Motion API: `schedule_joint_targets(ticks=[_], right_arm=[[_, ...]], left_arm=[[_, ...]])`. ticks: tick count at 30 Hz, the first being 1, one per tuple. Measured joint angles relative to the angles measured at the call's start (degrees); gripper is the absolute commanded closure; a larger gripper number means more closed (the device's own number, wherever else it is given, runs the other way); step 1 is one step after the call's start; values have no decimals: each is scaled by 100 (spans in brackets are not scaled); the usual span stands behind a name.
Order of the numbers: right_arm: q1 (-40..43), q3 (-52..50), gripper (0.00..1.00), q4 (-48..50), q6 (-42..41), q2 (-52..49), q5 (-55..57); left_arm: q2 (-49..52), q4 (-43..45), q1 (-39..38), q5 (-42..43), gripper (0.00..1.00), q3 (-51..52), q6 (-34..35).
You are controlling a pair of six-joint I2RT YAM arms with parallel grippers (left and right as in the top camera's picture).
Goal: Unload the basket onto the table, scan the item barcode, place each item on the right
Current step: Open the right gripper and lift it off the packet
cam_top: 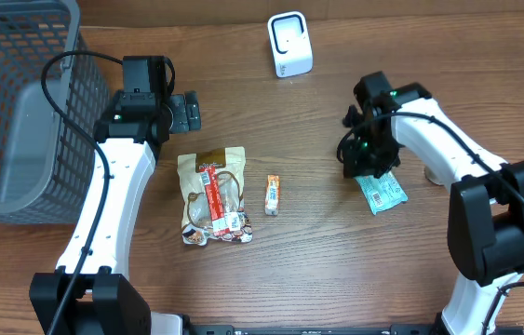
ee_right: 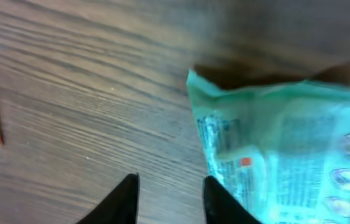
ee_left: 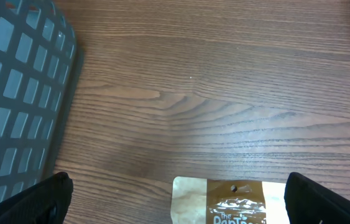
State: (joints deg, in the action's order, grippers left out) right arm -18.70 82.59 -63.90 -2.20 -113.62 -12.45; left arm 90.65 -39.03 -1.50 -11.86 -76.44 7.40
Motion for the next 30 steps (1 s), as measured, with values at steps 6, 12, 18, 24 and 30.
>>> schedule_joint_targets(ticks=[6, 12, 18, 24, 30], right_arm=[[-85, -699, 68, 737, -201, 0, 76], [-92, -863, 64, 903, -293, 15, 566], [-90, -866, 63, 717, -341, 22, 1200], [-94, -872, 62, 623, -361, 24, 1502], [-96, -872, 63, 592, -560, 39, 1897]], left_arm=[[0, 0, 0, 0, 0, 0, 0], [0, 0, 0, 2, 0, 0, 0], [0, 0, 0, 0, 0, 0, 0], [0, 0, 0, 0, 0, 0, 0], [0, 0, 0, 0, 0, 0, 0]])
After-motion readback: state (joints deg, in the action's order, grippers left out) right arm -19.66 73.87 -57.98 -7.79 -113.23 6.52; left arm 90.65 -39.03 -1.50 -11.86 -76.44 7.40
